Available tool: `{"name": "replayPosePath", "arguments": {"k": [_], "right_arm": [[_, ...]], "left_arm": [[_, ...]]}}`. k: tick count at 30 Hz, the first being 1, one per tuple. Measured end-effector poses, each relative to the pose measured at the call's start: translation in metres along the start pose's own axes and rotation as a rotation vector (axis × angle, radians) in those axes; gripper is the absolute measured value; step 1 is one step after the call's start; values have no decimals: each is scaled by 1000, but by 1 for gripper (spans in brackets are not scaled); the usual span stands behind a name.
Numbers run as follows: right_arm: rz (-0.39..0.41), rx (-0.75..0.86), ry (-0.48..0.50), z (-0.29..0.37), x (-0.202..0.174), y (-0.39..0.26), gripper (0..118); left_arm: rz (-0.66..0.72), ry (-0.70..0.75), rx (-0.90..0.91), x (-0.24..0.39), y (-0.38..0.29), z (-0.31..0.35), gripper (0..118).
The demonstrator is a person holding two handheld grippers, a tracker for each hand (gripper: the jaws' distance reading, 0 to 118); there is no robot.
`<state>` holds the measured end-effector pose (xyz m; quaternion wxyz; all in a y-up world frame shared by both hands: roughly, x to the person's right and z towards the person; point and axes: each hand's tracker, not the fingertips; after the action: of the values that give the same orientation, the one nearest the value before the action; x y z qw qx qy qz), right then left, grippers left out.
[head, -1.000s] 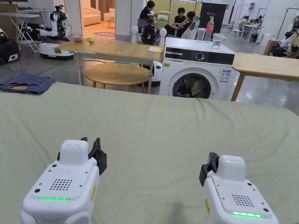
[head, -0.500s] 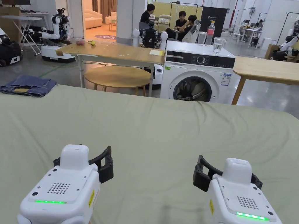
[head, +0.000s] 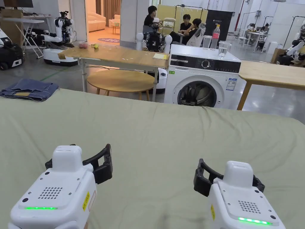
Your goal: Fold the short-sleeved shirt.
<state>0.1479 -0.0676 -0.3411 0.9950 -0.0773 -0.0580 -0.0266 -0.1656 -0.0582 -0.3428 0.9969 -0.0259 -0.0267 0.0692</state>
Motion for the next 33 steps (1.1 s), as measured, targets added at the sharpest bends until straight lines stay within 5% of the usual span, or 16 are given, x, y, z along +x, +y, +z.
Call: {"name": "replayPosePath", "arguments": {"k": [5, 14, 33], "right_arm": [[-101, -25, 63, -1, 6, 6, 92], [-172, -120, 27, -10, 3, 15, 92], [-111, -113, -63, -14, 2, 12, 92]], "left_arm": [[-147, 29, -13, 10, 2, -4, 81], [-145, 5, 0, 13, 2, -2, 81], [-131, 6, 8, 9, 4, -2, 81]]}}
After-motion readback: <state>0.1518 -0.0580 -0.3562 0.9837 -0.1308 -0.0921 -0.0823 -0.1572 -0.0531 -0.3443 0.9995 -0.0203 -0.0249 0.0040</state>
